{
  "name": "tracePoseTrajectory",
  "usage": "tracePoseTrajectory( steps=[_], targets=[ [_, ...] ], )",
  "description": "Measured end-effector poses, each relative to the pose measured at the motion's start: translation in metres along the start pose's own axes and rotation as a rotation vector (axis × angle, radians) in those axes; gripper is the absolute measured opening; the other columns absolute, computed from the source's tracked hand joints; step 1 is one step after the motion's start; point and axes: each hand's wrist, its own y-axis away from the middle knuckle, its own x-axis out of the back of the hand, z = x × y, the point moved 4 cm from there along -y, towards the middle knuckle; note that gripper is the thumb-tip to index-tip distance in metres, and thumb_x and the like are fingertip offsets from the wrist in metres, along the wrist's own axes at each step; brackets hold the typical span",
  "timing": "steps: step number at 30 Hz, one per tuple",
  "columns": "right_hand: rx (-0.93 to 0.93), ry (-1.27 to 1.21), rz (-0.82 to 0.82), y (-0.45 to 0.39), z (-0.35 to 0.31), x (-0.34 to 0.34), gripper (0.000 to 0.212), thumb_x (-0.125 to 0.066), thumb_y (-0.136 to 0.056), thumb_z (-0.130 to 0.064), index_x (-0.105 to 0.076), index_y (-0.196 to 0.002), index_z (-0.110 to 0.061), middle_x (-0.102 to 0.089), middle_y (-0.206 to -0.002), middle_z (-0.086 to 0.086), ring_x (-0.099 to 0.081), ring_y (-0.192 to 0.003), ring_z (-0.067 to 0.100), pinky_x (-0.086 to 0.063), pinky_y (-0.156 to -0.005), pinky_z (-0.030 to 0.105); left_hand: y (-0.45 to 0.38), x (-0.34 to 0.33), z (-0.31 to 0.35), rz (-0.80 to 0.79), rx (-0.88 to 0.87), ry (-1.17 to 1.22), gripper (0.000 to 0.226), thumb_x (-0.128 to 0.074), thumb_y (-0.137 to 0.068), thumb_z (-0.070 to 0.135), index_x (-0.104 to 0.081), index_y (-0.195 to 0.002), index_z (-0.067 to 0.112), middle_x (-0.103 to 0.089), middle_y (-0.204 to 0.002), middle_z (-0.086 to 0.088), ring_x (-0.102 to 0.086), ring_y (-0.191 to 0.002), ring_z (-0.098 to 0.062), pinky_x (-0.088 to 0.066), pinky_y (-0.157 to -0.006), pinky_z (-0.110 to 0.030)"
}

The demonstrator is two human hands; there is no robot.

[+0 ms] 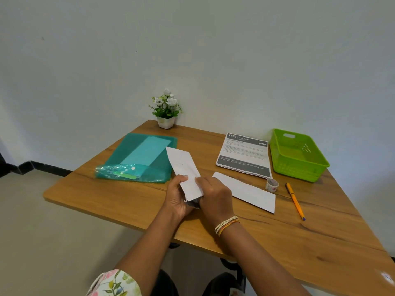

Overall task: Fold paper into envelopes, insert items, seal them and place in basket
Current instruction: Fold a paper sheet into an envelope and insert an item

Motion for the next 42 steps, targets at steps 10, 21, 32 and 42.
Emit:
tracePoseTrajectory(
  steps=[10,21,32,42],
  targets=[
    [-0.094,-0.42,-0.152,0.0,0.011,0.008,0.047,-0.066,-0.075,-0.027,-0.059,-0.121,-0.02,-0.063,-0.118,-0.003,-0.057,-0.103,0.01,-0.054,-0.075,0.019,-0.009,0.003,0.007,-0.074,-0.063,0.071,0.057,-0.063,-0.067,0.016,-0.047,-0.122,0.009,-0.063,-0.086,-0.019,-0.066,-0.078,-0.032,-0.057,-0.07,-0.047],
    [-0.624,0.192,-0.726,-0.012,0.123,-0.003,0.063,-0.065,-0.076,-0.057,-0.053,-0.125,-0.019,-0.057,-0.128,0.006,-0.055,-0.114,0.025,-0.049,-0.093,0.041,-0.035,-0.002,0.011,0.004,0.035,0.13,0.049,-0.056,-0.09,0.039,-0.046,-0.128,0.011,-0.057,-0.118,-0.025,-0.058,-0.11,-0.04,-0.052,-0.087,-0.056],
    [-0.684,-0.026,-0.882,-0.015,0.114,0.0,0.092,-0.074,-0.066,-0.063,-0.037,-0.142,-0.026,-0.047,-0.143,0.001,-0.05,-0.124,0.024,-0.044,-0.092,0.033,-0.048,0.005,0.014,-0.036,0.029,0.22,0.068,-0.053,-0.087,0.059,-0.042,-0.138,0.015,-0.054,-0.125,-0.026,-0.058,-0.109,-0.042,-0.049,-0.086,-0.062],
    [-1.151,-0.901,-0.659,0.003,0.103,0.031,0.054,-0.081,-0.073,-0.029,-0.056,-0.116,-0.011,-0.068,-0.099,0.013,-0.066,-0.086,0.027,-0.054,-0.071,0.036,-0.053,0.002,0.017,-0.075,0.01,0.212,0.082,-0.048,-0.083,0.071,-0.039,-0.141,0.014,-0.054,-0.123,-0.028,-0.055,-0.111,-0.044,-0.052,-0.08,-0.063]
  ],
)
